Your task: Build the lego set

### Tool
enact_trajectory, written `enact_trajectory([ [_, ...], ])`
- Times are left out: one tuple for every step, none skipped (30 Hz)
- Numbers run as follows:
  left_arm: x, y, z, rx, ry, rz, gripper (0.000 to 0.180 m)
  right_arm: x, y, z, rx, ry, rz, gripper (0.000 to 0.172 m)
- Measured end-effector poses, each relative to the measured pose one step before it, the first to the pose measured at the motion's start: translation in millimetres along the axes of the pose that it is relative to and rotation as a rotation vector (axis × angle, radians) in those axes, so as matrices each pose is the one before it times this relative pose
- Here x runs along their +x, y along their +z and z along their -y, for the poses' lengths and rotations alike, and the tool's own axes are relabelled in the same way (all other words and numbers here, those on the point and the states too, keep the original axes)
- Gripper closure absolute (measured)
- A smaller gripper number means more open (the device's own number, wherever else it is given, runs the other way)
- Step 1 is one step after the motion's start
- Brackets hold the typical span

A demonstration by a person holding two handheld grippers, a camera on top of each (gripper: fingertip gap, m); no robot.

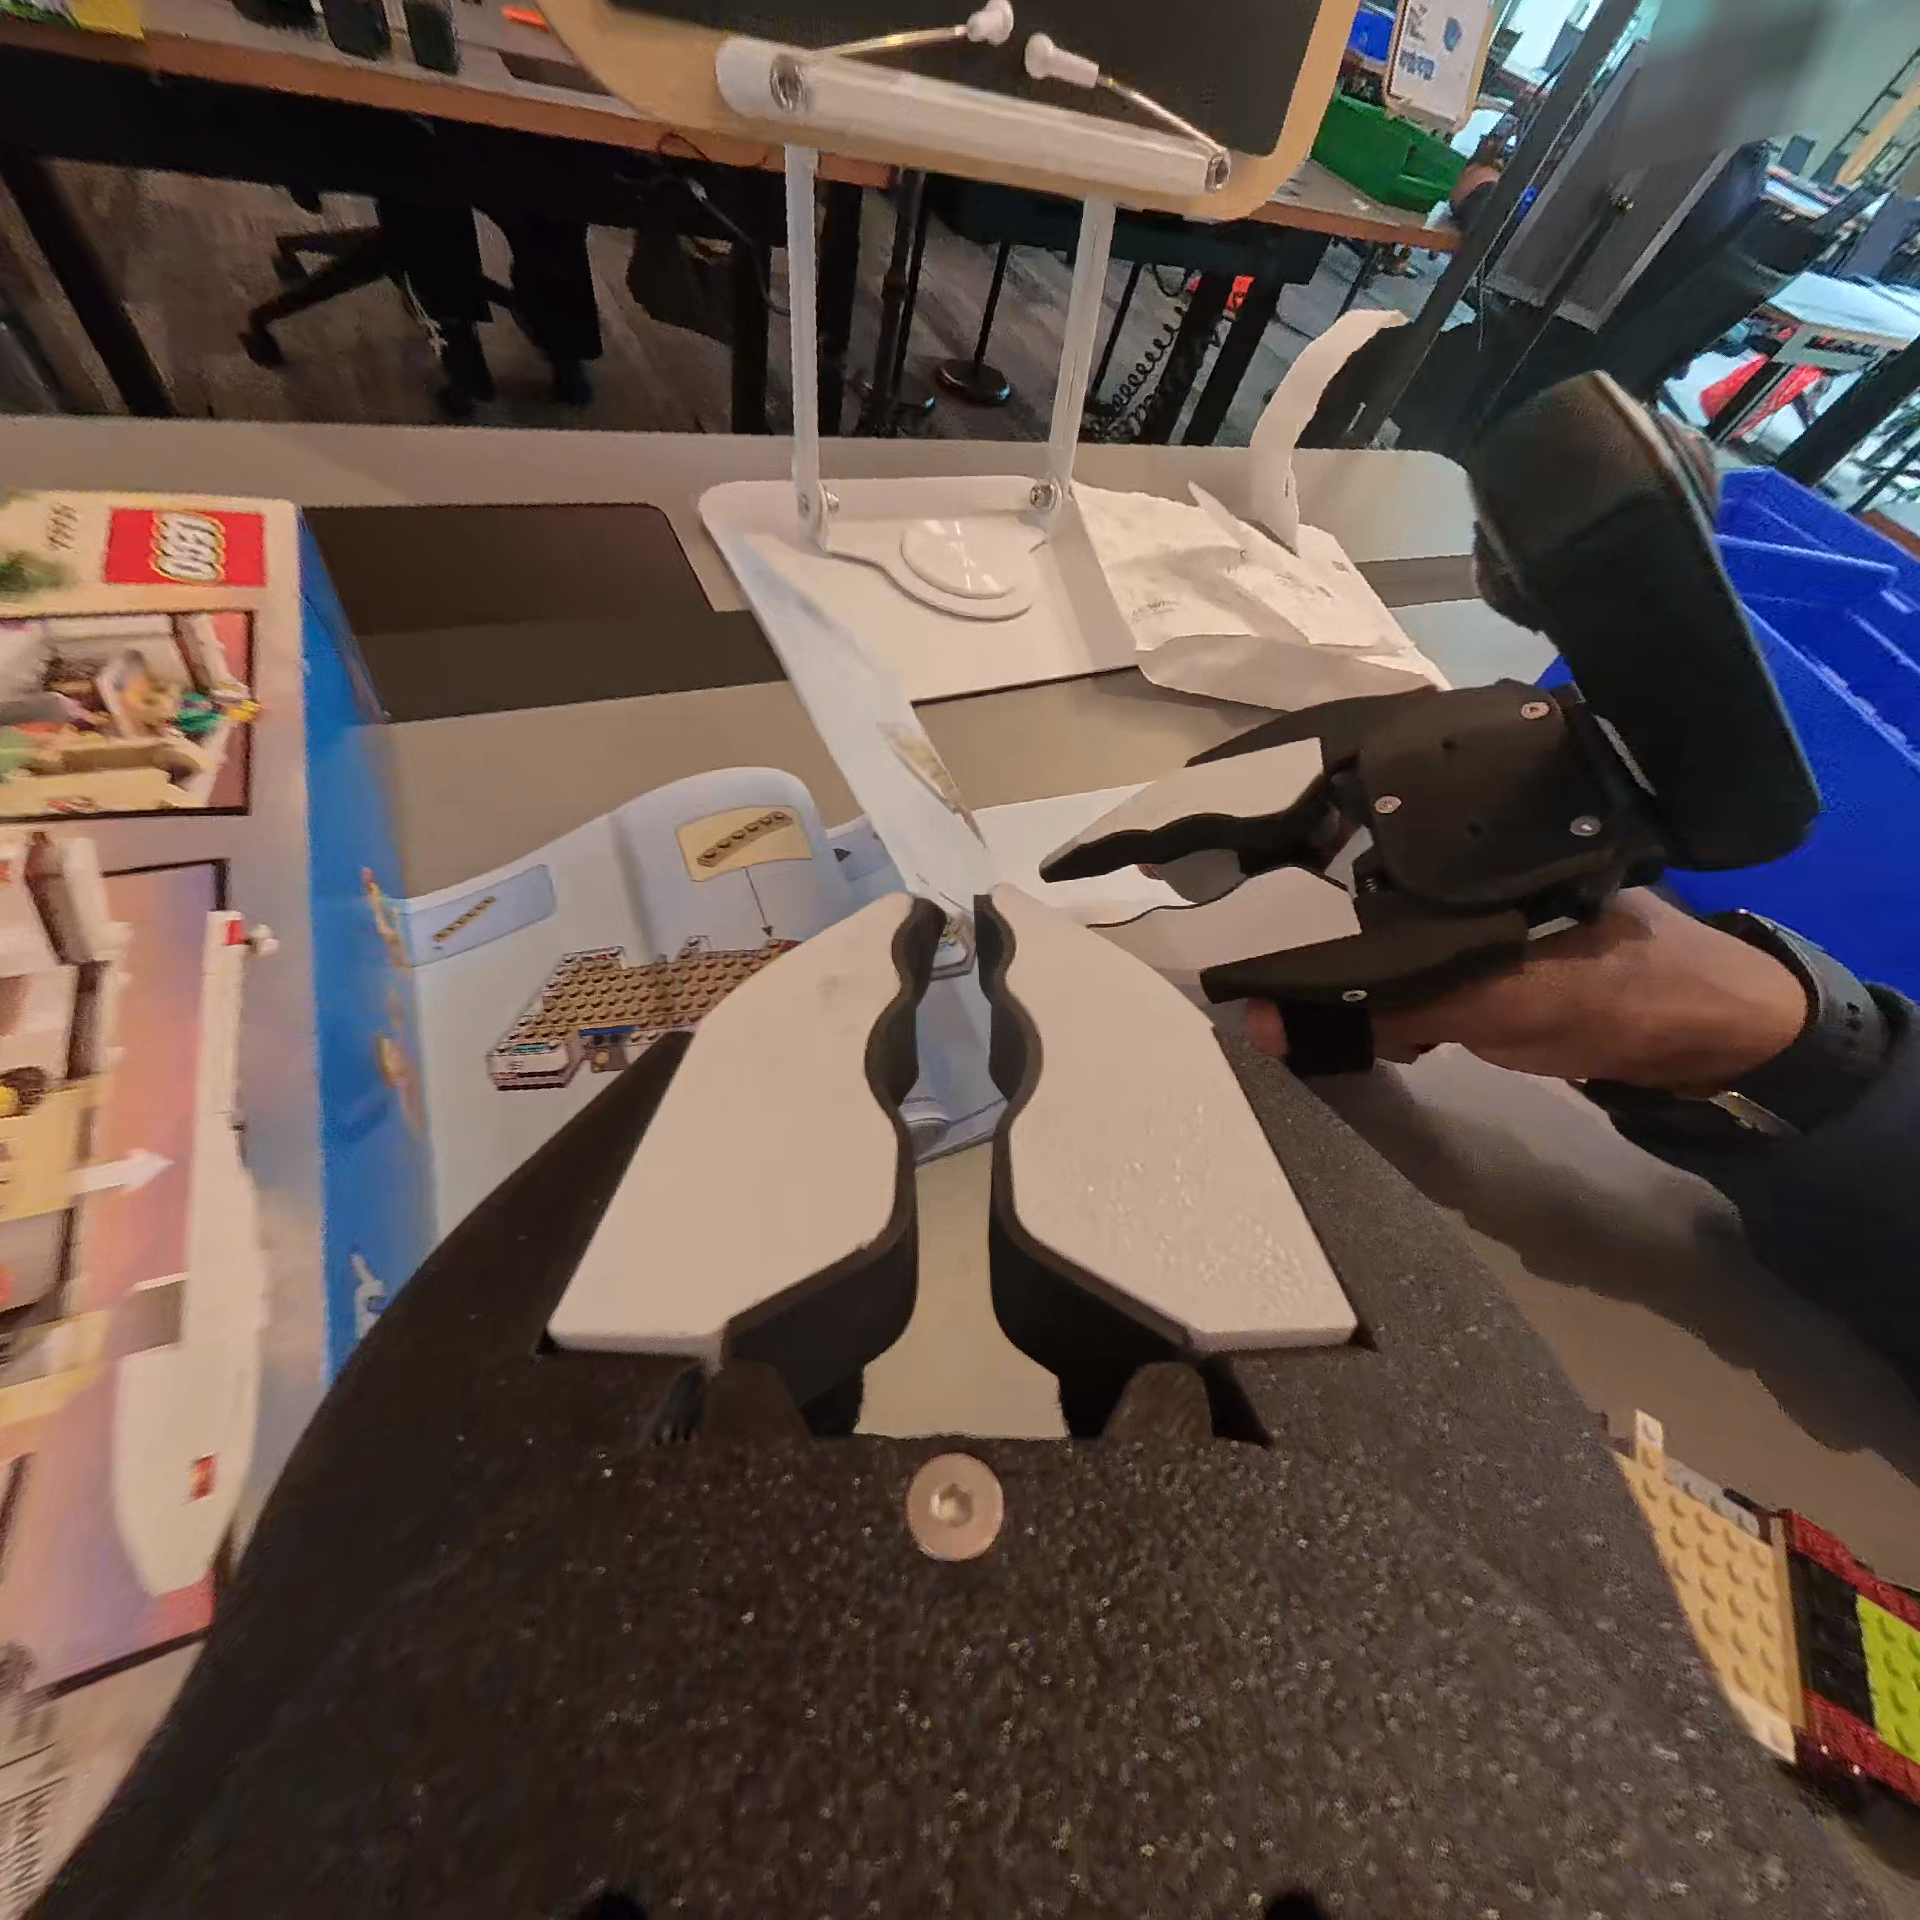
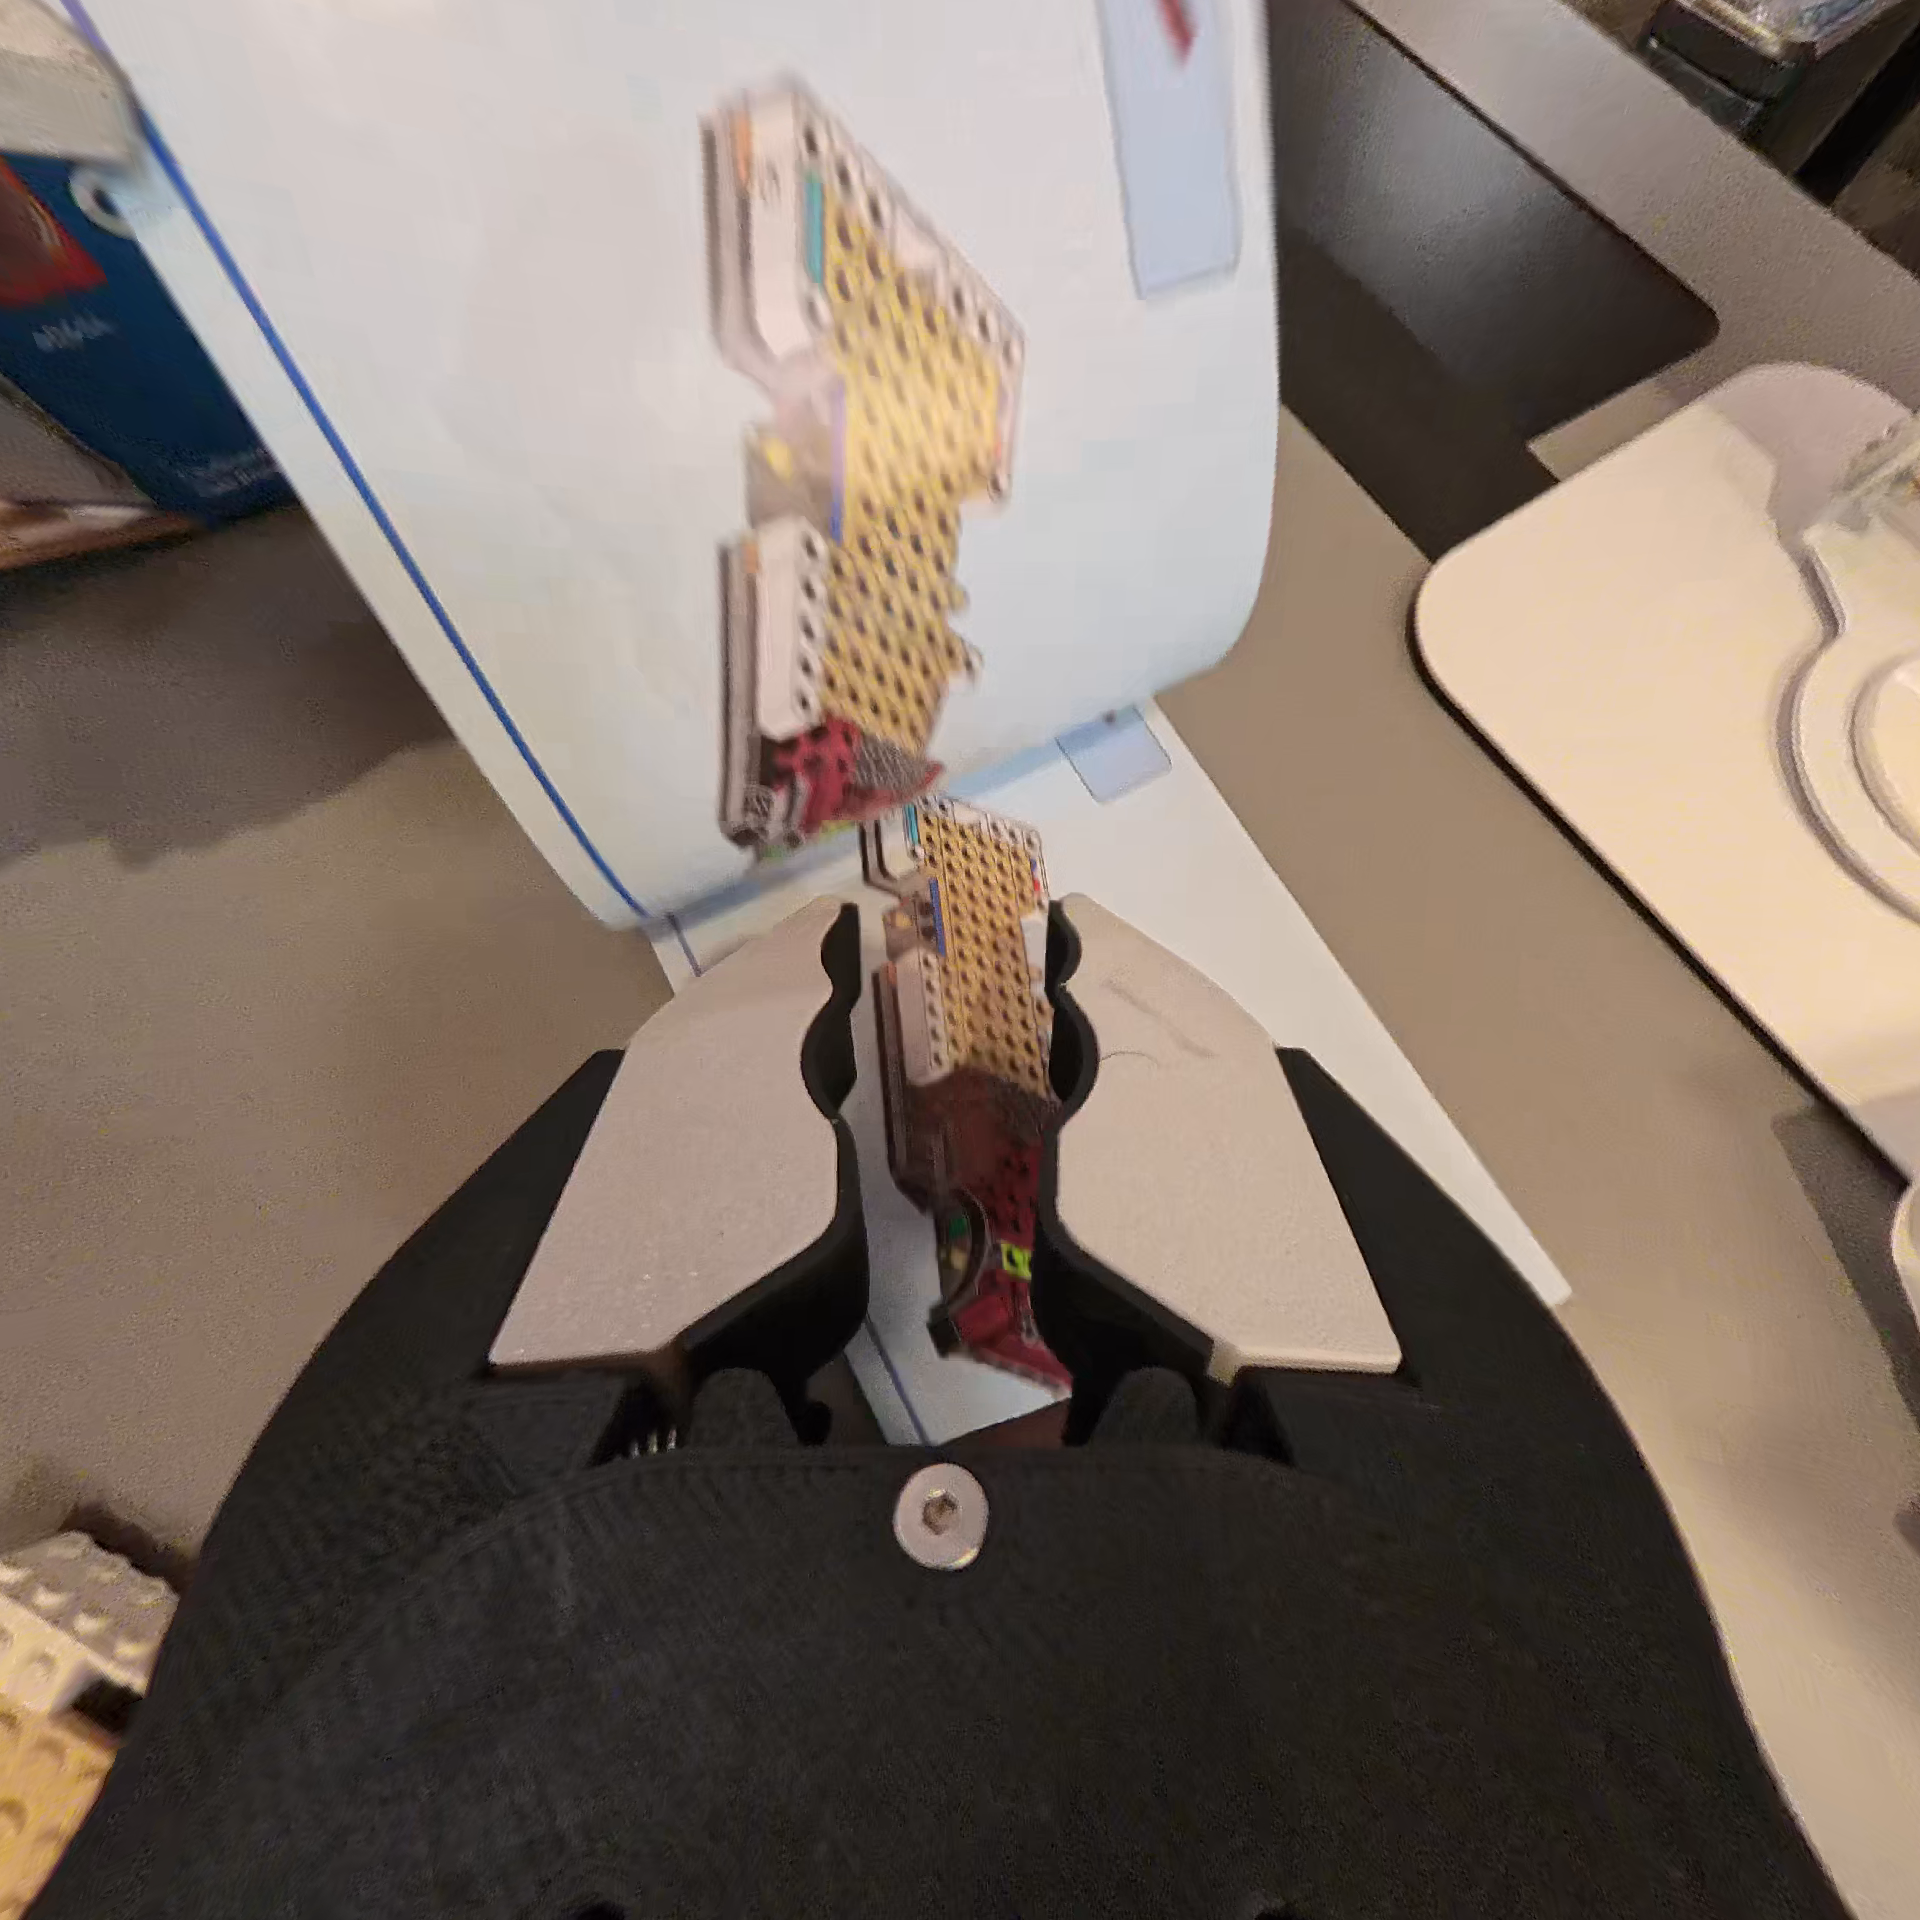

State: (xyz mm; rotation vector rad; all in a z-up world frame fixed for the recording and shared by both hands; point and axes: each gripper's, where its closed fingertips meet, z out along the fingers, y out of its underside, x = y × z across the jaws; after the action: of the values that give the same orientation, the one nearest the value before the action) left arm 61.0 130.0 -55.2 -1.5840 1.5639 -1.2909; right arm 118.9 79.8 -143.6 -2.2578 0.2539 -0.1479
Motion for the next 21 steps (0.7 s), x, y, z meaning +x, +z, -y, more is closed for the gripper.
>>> enact_trajectory([
  [-1.01, -4.81, 3.59, 0.0056, 0.0181, 0.0104, 0.169, -1.35, 2.7, 5.33, 0.0042, -0.0049, 0.0028, 0.137],
  [-2.16, -5.01, 3.4, 0.0068, 0.0207, 0.0162, 0.166, -1.5, 2.54, 4.95, 0.0046, -0.0047, 0.0032, 0.137],
  [-2.89, -5.3, 2.7, 0.0036, 0.0242, 0.0193, 0.163, -1.54, 2.13, 4.63, 0.0052, -0.0041, 0.0029, 0.137],
  [-3.98, -5.69, 1.74, -0.0009, 0.0299, 0.023, 0.16, -1.56, 1.97, 3.92, 0.0047, -0.0036, 0.003, 0.137],
  [-5.62, -6.23, 0.5, -0.0046, 0.0338, 0.031, 0.155, -1.73, 1.84, 3.33, 0.0034, -0.0037, 0.0042, 0.137],
  [-8.0, -6.59, -0.92, -0.011, 0.035, 0.042, 0.149, -1.77, 1.75, 2.34, 0.0015, -0.0039, 0.0038, 0.137],
  [-9.8, -7.09, -1.13, -0.0054, 0.0364, 0.0499, 0.144, -1.55, 1.87, 1.55, -0.0017, -0.0045, 0.0032, 0.137],
  [-11.45, -7.51, -1.66, -0.0021, 0.0296, 0.056, 0.141, -1.42, 1.64, 0.71, -0.0038, -0.0065, 0.0031, 0.137],
  [-12.43, -7.26, -2.08, 0.0012, 0.0189, 0.0554, 0.139, -0.66, 1.11, 0.18, -0.0036, -0.0092, 0.0, 0.137],
  [-11.68, -6.54, -2.1, 0.0018, 0.009, 0.0434, 0.137, 0.88, 0.21, -0.25, -0.0032, -0.011, -0.0077, 0.137],
  [-9.82, -5.56, -2.41, 0.0021, 0.0, 0.0258, 0.135, 3.0, -0.93, -1.16, -0.0041, -0.0102, -0.0163, 0.137],
  [-7.74, -4.49, -3.34, -0.0015, -0.0075, 0.0096, 0.134, 4.55, -1.85, -2.01, -0.0053, -0.0068, -0.0198, 0.137],
  [-4.78, -3.75, -4.35, -0.0125, 0.0003, -0.0087, 0.133, 5.1, -2.06, -2.7, -0.0063, -0.0028, -0.0176, 0.137],
  [-4.26, -3.11, -4.61, -0.0149, 0.0084, -0.0084, 0.129, 5.29, -1.96, -3.31, -0.008, 0.0002, -0.0144, 0.137],
  [-5.04, -2.74, -5.43, -0.0143, 0.015, 0.0006, 0.128, 4.84, -1.17, -3.94, -0.0124, 0.0011, -0.0108, 0.137],
  [-5.56, -2.28, -6.13, -0.0181, 0.0183, 0.0072, 0.127, 3.55, -0.25, -4.64, -0.0176, -0.0002, -0.0049, 0.137],
  [-5.11, -1.83, -6.37, -0.0215, 0.0213, 0.0061, 0.126, 2.12, 0.95, -4.42, -0.0175, 0.0, 0.0003, 0.137],
  [-4.9, -1.39, -6.42, -0.0228, 0.0172, 0.0094, 0.125, 1.05, 1.89, -3.27, -0.0129, 0.0033, 0.0014, 0.137],
  [-3.48, -0.57, -6.87, -0.0284, 0.0206, 0.0051, 0.124, 0.04, 2.64, -1.94, -0.0078, 0.0058, 0.0011, 0.137],
  [-0.67, -0.14, -6.69, -0.0268, 0.0326, -0.0042, 0.123, -1.17, 3.12, -0.85, -0.005, 0.0049, 0.0036, 0.137],
  [0.87, -0.29, -6.12, -0.0236, 0.0381, -0.0063, 0.122, -2.51, 3.31, -0.32, -0.0052, 0.0016, 0.0062, 0.137],
])
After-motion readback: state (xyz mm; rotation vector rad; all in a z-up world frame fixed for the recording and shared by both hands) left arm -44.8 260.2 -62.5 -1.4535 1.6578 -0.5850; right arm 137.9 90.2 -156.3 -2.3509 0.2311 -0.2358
